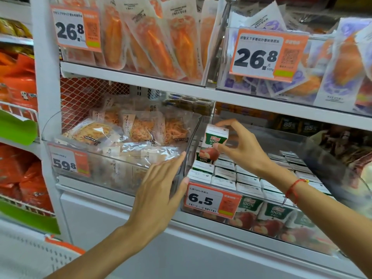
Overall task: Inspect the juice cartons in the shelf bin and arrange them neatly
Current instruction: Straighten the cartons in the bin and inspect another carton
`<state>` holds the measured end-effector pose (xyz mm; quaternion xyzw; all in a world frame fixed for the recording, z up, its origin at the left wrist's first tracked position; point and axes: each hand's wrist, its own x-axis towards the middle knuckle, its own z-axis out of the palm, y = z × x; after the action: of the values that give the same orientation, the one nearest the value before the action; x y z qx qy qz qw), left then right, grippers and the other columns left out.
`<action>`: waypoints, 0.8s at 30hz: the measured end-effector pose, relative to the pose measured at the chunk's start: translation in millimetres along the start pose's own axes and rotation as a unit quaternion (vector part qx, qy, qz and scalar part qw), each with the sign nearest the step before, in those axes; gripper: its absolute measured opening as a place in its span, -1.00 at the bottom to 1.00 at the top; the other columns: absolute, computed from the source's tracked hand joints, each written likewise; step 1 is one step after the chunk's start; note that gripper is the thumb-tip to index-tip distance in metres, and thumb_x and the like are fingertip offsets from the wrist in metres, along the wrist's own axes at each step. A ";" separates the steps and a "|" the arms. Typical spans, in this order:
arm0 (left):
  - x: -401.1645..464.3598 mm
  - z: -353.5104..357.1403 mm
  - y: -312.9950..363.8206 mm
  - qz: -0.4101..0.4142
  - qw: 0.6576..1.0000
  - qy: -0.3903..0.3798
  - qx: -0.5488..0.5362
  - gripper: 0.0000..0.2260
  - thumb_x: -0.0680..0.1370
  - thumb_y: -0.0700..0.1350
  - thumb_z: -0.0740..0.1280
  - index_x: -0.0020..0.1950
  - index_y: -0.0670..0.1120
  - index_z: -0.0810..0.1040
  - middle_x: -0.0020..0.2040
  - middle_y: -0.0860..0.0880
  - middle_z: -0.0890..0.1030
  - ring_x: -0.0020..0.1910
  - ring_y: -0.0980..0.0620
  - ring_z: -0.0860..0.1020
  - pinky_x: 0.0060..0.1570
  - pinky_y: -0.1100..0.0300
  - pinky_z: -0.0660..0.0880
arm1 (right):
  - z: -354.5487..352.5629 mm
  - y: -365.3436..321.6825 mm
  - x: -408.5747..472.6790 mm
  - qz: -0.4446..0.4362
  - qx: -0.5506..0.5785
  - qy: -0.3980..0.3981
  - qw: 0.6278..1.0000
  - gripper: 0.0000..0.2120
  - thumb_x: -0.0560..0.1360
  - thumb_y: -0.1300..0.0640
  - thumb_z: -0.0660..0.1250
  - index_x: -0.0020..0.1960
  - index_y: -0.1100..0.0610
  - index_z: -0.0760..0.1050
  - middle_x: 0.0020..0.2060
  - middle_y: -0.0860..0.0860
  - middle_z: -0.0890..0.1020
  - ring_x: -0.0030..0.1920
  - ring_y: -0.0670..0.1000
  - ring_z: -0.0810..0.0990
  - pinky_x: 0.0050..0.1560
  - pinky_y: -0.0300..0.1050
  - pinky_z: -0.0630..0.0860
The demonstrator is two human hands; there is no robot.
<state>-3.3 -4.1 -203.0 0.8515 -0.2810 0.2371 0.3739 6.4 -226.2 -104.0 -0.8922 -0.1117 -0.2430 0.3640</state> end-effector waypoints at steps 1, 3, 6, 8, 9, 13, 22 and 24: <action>-0.1 0.0 0.1 0.001 1.000 0.001 0.000 -0.45 0.59 0.26 -0.01 0.56 0.14 0.16 0.35 0.17 0.46 0.33 0.20 0.30 0.40 0.12 0.28 | 2.2 -0.7 0.6 0.000 0.001 -0.008 1.000 -0.60 0.47 0.28 0.44 0.19 -0.02 0.40 0.09 -0.05 0.58 0.09 -0.07 0.61 0.04 -0.18 0.62; -0.2 -0.1 0.1 0.001 1.000 0.001 0.002 -0.45 0.58 0.26 -0.01 0.56 0.12 0.18 0.32 0.16 0.48 0.31 0.18 0.32 0.38 0.12 0.29 | 7.4 -3.8 3.1 -0.004 0.003 -0.022 1.000 -0.62 0.48 0.25 0.44 0.21 0.01 0.41 0.10 -0.03 0.59 0.08 -0.06 0.61 0.01 -0.23 0.61; -0.6 -0.1 0.3 -0.001 1.000 0.002 0.004 -0.44 0.58 0.26 -0.01 0.56 0.13 0.16 0.30 0.15 0.49 0.31 0.16 0.33 0.35 0.18 0.26 | 11.7 -8.8 7.4 -0.017 -0.021 -0.044 0.999 -0.63 0.48 0.24 0.44 0.23 0.05 0.43 0.15 0.00 0.60 0.09 -0.05 0.61 0.01 -0.17 0.63; -0.6 -0.2 0.5 -0.002 1.000 0.002 0.004 -0.44 0.58 0.25 0.00 0.56 0.12 0.17 0.29 0.14 0.49 0.30 0.16 0.33 0.33 0.19 0.26 | 11.6 -10.0 8.0 -0.017 -0.032 -0.055 0.998 -0.63 0.48 0.25 0.43 0.22 0.06 0.42 0.15 0.02 0.61 0.10 -0.02 0.62 0.01 -0.05 0.65; -0.6 -0.4 0.8 -0.003 1.000 0.001 0.004 -0.44 0.58 0.25 0.00 0.56 0.11 0.18 0.29 0.14 0.49 0.30 0.15 0.33 0.34 0.18 0.27 | 11.4 -9.7 7.8 -0.023 -0.046 -0.061 0.997 -0.64 0.48 0.26 0.43 0.21 0.06 0.42 0.15 0.03 0.61 0.12 0.00 0.61 0.00 -0.02 0.65; -0.7 -0.8 1.2 -0.004 1.000 -0.001 0.002 -0.44 0.57 0.26 -0.01 0.56 0.12 0.17 0.31 0.14 0.48 0.32 0.15 0.32 0.36 0.15 0.28 | 14.9 -5.5 6.5 -0.029 -0.073 -0.068 0.995 -0.64 0.46 0.25 0.46 0.18 0.06 0.42 0.13 0.00 0.63 0.13 0.00 0.59 0.04 0.00 0.62; -0.1 -0.2 -0.6 -0.001 1.000 -0.004 0.009 -0.45 0.58 0.26 -0.02 0.56 0.15 0.13 0.31 0.17 0.47 0.33 0.20 0.29 0.35 0.30 0.15 | 22.6 25.3 -16.3 0.011 -0.172 -0.089 0.981 -0.79 0.57 0.01 0.32 0.16 0.01 0.60 0.20 -0.09 0.59 0.24 -0.06 0.49 0.17 -0.16 0.40; -0.4 -0.6 -0.8 -0.001 1.000 -0.005 0.007 -0.45 0.58 0.26 -0.01 0.56 0.16 0.12 0.32 0.17 0.46 0.33 0.21 0.29 0.35 0.32 0.13 | 23.0 28.0 -19.6 0.022 -0.153 -0.101 0.983 -0.79 0.60 0.06 0.28 0.17 0.03 0.62 0.20 -0.09 0.57 0.23 -0.06 0.50 0.21 -0.10 0.44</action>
<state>-3.2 -3.0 -203.4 0.8558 -0.2803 0.2342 0.3663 8.2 -230.3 -144.9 -0.9596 -0.0900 -0.1577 0.2149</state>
